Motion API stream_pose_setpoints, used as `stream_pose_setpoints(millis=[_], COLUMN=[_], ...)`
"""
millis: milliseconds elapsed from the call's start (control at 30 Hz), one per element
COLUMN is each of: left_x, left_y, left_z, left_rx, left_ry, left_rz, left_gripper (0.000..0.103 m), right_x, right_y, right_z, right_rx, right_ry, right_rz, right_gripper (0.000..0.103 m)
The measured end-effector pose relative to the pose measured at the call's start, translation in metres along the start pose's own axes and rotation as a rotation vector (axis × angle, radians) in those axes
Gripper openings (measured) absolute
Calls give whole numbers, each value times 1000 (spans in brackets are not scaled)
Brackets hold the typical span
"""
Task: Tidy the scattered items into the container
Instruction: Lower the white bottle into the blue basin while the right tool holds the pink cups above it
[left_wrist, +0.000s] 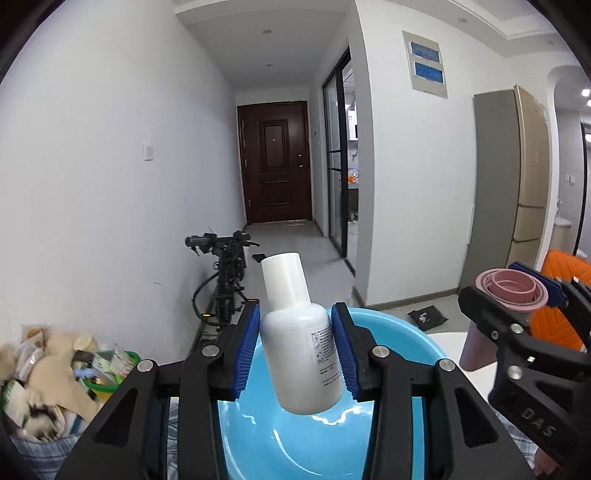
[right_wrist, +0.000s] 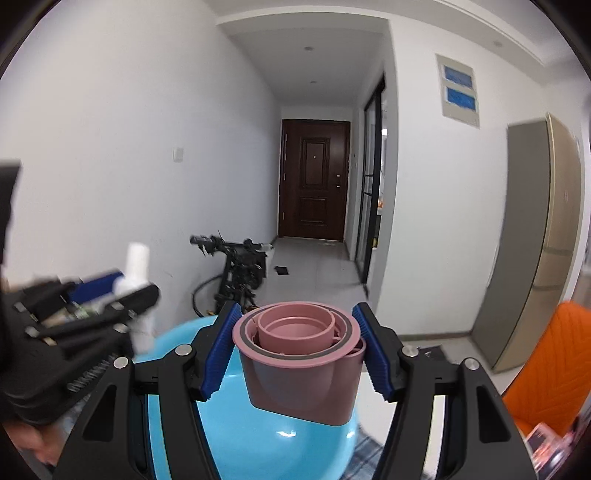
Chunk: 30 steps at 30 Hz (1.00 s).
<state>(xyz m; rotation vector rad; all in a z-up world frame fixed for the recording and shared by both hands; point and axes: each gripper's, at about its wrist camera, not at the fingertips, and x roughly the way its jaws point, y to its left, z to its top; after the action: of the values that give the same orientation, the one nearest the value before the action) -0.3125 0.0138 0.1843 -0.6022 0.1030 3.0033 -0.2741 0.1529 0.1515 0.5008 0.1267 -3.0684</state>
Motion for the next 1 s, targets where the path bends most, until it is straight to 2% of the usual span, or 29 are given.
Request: stream_pose_setpoints(millis=[167,233,267,333,500,533,633,700,867,1000], left_x=[2,1,1,8,20,24,25,32,48,68], left_y=[3,9,14,17,11,11,15,17,18,14], left_z=[10,15,19,28,42,43,49,50,51,33], left_rx=[-3,-48,-78,-90,13,18,-24,-47,-41,-35], left_ry=[9,25,43,112,236,262,243,268,297,317], left_rz=[-32,-64,-69,-23,11,-3,-58,-75,-64,-40], left_gripper=[42,42,42,42,42,42,42,42,42,42], right_x=[5,8,12,19,39,42,52,57,65,72], right_y=[-6,-7,-9,-11,-15,-17,-28,-30,-36,-37], right_z=[14,23,28,38,56,59,60,57,50,38], right_rx=[38,48,59,66,52,62,122,124,125,139], right_ry=[16,49,86,173,359,375,417,443,460,469], right_rz=[17,16,25,61,54,54,62,68,66,66], right_gripper=[61,61,61,61,61,61,61,61,61,61])
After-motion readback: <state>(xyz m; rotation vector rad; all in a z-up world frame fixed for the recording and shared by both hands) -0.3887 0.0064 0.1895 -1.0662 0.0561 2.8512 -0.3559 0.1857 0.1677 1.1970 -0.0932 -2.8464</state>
